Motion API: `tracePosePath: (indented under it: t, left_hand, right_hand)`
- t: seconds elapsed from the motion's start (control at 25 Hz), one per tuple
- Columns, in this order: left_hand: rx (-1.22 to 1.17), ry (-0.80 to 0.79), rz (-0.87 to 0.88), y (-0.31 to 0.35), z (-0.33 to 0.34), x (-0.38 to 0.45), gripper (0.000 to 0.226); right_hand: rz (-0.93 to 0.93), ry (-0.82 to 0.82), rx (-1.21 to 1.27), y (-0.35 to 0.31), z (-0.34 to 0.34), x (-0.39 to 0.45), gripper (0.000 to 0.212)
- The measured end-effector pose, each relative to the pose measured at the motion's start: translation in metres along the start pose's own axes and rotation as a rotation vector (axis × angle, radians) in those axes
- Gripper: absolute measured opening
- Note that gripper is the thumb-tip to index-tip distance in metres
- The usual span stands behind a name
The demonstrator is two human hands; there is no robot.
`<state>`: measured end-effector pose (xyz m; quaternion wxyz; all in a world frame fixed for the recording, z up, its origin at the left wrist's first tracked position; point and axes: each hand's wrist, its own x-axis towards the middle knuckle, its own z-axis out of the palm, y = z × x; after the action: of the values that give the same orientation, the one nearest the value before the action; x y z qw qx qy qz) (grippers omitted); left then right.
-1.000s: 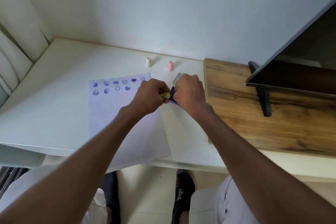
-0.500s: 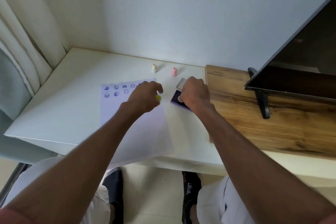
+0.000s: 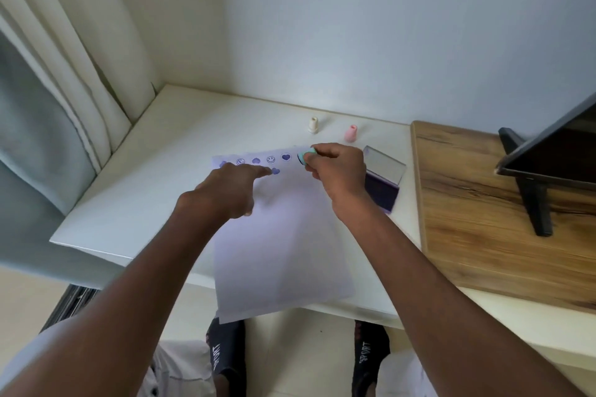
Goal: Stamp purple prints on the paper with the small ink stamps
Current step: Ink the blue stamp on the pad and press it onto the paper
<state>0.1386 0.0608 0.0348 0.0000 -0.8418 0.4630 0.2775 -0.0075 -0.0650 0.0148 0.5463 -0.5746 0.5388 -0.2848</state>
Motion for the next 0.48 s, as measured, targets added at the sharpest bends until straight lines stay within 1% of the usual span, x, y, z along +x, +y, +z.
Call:
tracePosePath:
  t: [0.08,0.24,0.32,0.48]
  left_hand:
    - [-0.002,0.013,0.000,-0.003,0.003,0.006,0.085]
    - [-0.036,0.049,0.003,-0.004,0.009,0.007,0.076]
    - [-0.057,0.064,0.007,-0.003,0.009,0.005,0.074]
    - [-0.076,0.064,-0.010,0.001,0.005,0.000,0.073]
  right_hand:
    - [-0.121,0.026,-0.206,-0.001,0.012,0.000,0.024]
    - [-0.322,0.050,-0.525,0.009,0.030,-0.007,0.018]
    - [-0.376,0.056,-0.584,0.014,0.035,-0.008,0.017]
    - [-0.427,0.106,-0.613,0.021,0.035,-0.006,0.013]
